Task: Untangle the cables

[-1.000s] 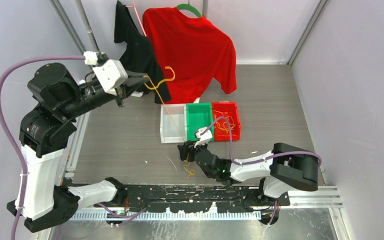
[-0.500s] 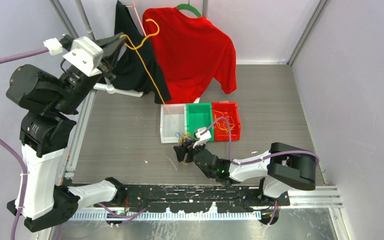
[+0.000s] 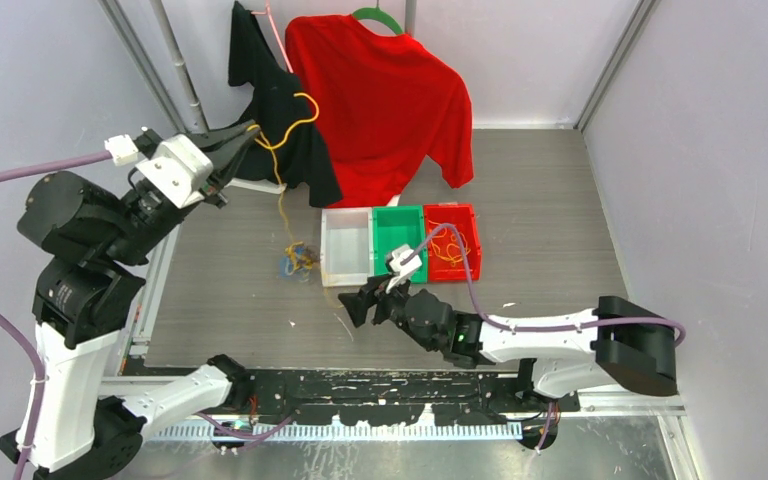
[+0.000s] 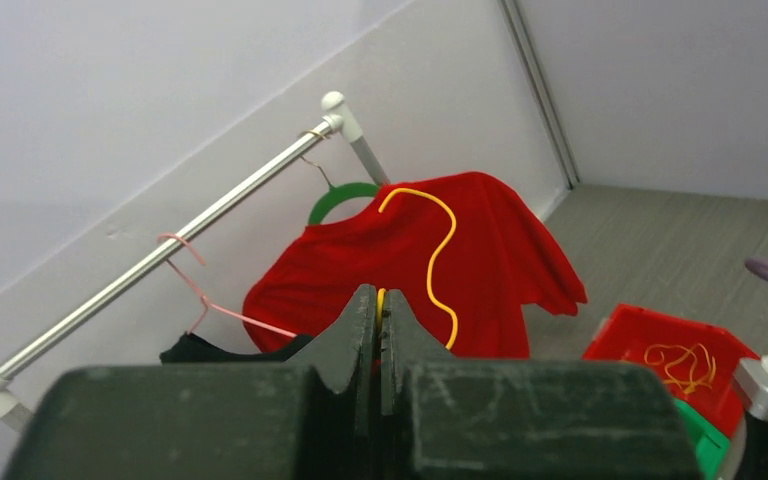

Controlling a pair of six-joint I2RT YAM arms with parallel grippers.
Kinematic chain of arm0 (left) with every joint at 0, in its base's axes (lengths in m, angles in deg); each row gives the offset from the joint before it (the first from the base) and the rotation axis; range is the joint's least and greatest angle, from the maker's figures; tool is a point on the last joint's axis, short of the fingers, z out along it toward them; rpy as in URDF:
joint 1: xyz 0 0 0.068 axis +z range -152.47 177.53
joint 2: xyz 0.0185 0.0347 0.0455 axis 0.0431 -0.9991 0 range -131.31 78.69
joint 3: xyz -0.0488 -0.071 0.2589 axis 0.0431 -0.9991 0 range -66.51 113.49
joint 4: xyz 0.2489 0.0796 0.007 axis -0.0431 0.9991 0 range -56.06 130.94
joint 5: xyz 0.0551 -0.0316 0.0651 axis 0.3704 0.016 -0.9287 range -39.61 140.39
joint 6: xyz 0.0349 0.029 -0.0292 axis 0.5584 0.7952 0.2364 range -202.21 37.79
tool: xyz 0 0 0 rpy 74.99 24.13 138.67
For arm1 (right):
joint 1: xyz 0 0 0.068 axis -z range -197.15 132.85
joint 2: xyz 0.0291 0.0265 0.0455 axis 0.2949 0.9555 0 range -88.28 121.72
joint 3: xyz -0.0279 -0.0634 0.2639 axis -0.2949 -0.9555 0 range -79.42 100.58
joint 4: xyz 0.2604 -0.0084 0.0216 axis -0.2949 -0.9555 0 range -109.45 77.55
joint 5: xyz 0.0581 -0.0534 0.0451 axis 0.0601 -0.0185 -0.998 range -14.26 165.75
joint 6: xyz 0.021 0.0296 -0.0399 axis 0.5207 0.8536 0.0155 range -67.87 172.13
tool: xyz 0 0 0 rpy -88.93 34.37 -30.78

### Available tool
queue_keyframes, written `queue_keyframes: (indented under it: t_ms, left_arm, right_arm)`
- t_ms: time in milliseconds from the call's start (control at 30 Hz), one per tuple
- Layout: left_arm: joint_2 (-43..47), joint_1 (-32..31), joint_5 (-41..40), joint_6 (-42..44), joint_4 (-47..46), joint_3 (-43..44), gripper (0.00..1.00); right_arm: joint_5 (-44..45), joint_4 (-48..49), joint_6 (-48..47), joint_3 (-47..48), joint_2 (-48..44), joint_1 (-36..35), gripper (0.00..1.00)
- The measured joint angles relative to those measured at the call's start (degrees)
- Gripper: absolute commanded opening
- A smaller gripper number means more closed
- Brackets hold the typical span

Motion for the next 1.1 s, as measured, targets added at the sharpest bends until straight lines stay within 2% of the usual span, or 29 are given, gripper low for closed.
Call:
queue_keyframes:
  t_ms: [233,500,567,667,733,800,867,933,1033,1100]
  left_arm:
    - [1.51,0.0,1.64,0.0,2.82,-3.98,0.0]
    - [2.45,0.0,2.69,-0.07,6.14,-4.74,0.0]
    - [3.08,0.0,3.1,-0.11,6.69,-4.74,0.0]
    - [3.89,0.0,3.45,-0.22,7.48,-4.74,0.0]
    - [4.44,0.0,3.72,-0.24,7.85,-4.85,0.0]
    - [5.31,0.0,4.04,-0.28,8.28,-4.96,0.0]
    - [6.01,0.0,4.22,-0.33,8.57,-4.96,0.0]
    - [6.54,0.0,4.46,-0.46,8.66,-5.25,0.0]
    - [7.45,0.0,4.59,-1.22,8.66,-7.23,0.02]
    - [8.39,0.0,4.52,-1.81,8.66,-9.81,0.21]
  right_arm:
    - [-6.19,-5.2,-5.64,10.36,-0.24,0.0,0.81]
    - [-13.18,-8.13,-9.97,22.23,9.42,0.02,0.77]
    - [-13.79,-8.55,-10.8,23.65,11.5,0.22,0.7]
    - [-13.33,-9.46,-11.54,24.06,13.25,0.66,0.53]
    - [-11.65,-10.05,-12.15,24.06,13.7,1.07,0.39]
    - [-9.38,-10.08,-12.87,23.93,13.7,1.44,0.2]
    - [-7.69,-9.57,-13.75,23.56,13.64,1.7,0.07]
    - [-7.02,-9.49,-14.05,23.04,13.51,2.1,0.01]
    - [-7.21,-9.97,-14.19,22.71,13.03,2.38,0.01]
    - [-7.74,-10.49,-14.16,22.43,12.13,2.36,0.01]
